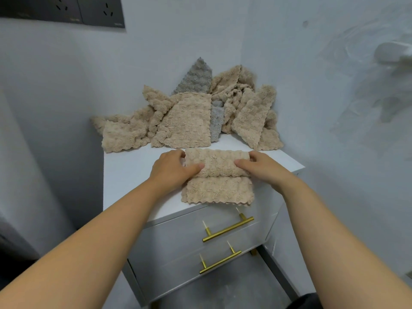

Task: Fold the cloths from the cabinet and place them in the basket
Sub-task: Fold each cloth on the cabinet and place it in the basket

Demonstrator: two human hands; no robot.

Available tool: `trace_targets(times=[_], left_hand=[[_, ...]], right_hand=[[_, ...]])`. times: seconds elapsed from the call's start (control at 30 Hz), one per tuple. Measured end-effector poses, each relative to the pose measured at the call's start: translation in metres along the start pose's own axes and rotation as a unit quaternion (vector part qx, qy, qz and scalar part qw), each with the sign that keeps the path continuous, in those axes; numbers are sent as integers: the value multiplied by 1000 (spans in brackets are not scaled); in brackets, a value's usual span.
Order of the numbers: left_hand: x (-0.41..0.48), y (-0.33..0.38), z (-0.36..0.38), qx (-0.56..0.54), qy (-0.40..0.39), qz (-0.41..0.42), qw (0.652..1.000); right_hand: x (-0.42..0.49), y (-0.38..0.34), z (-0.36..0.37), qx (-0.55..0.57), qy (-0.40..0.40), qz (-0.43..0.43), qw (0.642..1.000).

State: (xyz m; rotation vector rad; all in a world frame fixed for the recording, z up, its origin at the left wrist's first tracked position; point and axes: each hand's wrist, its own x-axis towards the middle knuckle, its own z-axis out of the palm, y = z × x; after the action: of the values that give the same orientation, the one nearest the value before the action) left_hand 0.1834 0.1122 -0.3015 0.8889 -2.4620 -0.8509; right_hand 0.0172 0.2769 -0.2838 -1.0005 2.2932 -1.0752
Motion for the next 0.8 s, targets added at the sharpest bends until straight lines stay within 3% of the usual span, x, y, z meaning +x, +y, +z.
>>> trace_targets(times=[0.1, 0.33, 0.53, 0.8], left_hand=[[-3, 4, -2, -128, 8, -11, 992], [-6, 5, -7, -240, 26, -24, 970], [-3, 4, -5, -305, 60, -51, 949], [-2, 4, -5, -303, 124, -5, 945]], right_hand=[[3, 4, 0, 5, 23, -24, 999], [2, 1, 3, 99, 49, -55, 992], [-5, -2, -5, 129, -45, -60, 989], [2, -17, 17, 57, 143, -115, 981]])
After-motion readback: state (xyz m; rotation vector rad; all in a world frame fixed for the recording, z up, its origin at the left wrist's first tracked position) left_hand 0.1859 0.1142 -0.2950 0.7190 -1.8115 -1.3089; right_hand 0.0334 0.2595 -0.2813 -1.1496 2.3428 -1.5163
